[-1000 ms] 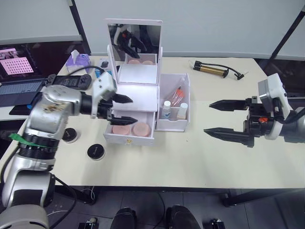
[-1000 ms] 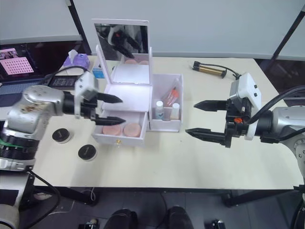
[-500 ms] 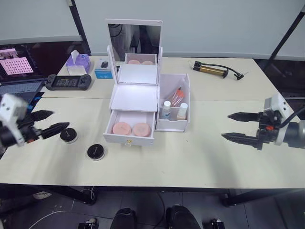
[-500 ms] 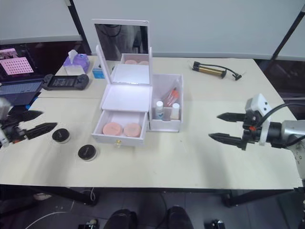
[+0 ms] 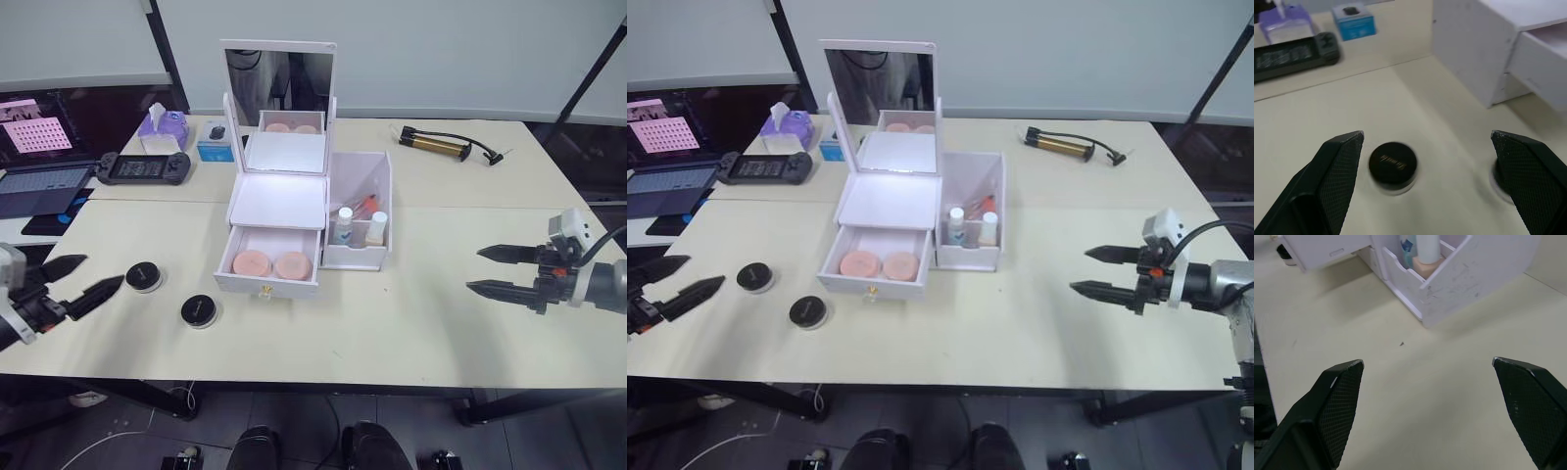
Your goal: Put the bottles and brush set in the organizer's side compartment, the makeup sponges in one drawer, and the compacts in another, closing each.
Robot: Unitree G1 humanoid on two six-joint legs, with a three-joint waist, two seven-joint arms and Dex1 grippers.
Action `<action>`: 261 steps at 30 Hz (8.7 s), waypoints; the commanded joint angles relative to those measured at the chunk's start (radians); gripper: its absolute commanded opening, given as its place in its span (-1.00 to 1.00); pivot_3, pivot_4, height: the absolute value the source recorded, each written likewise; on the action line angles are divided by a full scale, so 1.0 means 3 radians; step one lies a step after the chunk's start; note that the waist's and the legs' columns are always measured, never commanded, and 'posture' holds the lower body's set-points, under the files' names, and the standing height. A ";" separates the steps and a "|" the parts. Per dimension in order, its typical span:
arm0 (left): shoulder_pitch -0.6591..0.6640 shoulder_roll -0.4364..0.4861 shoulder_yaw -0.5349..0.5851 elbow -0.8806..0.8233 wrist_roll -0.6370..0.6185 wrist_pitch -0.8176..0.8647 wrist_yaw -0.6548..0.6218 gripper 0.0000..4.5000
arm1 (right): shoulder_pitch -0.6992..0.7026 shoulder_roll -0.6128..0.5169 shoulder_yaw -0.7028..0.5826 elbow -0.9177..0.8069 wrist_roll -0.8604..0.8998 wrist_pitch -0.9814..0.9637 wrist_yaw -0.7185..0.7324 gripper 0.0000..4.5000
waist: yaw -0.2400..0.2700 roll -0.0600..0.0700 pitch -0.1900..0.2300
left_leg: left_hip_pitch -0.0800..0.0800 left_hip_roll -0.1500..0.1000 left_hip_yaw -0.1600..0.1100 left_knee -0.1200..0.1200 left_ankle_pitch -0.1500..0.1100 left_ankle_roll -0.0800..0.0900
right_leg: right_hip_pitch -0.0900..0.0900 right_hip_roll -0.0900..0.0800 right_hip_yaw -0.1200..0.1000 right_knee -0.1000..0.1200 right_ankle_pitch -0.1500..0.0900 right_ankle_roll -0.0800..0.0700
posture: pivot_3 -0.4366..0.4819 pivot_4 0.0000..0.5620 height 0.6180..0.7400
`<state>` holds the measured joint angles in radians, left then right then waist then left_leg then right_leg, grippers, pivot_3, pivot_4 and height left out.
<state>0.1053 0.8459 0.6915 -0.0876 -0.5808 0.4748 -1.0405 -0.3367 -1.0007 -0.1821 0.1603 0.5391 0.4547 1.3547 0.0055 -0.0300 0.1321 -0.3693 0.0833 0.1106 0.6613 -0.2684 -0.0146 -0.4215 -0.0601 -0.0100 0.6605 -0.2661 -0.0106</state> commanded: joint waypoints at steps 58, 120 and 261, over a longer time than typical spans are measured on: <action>-0.1478 -0.1679 -0.2170 0.0194 0.0882 -0.0734 0.1466 -0.98 | -0.0053 0.0118 -0.0247 -0.2367 0.1130 0.1272 -0.1526 1.00 | 0.0040 -0.0009 -0.0005 | -0.0013 -0.0016 -0.0047 0.0006 0.0004 -0.0001 | 0.0012 -0.0002 -0.0014 -0.0010 0.0003 0.0006 | -0.05 -0.47 0.16; -0.0613 -0.2435 -0.2507 -0.0623 0.1324 -0.0283 0.3057 1.00 | -0.0342 -0.0123 -0.0129 -0.1660 0.0871 0.1012 -0.0578 1.00 | 0.0035 -0.0015 -0.0008 | -0.0008 -0.0018 -0.0052 0.0003 0.0001 0.0002 | 0.0014 -0.0002 -0.0004 -0.0014 0.0006 0.0006 | -0.05 -0.47 0.16; 0.0224 -0.0935 -0.1433 -0.0670 0.0835 -0.0200 0.1577 0.91 | -0.1777 0.0186 0.0316 -0.0932 0.0596 0.1178 0.0007 1.00 | 0.0005 -0.0003 -0.0003 | -0.0002 -0.0004 -0.0016 -0.0002 -0.0002 0.0003 | -0.0005 0.0001 0.0000 -0.0002 0.0002 -0.0012 | -0.05 -0.47 0.16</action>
<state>0.1722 0.5556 0.2637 -0.2831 -0.3415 0.4334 -0.5621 -0.8559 -0.9403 -0.0483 -0.1007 0.7101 0.8324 1.3720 0.0071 -0.0310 0.1311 -0.3700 0.0819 0.1060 0.6606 -0.2690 -0.0138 -0.4231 -0.0599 -0.0100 0.6600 -0.2656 -0.0143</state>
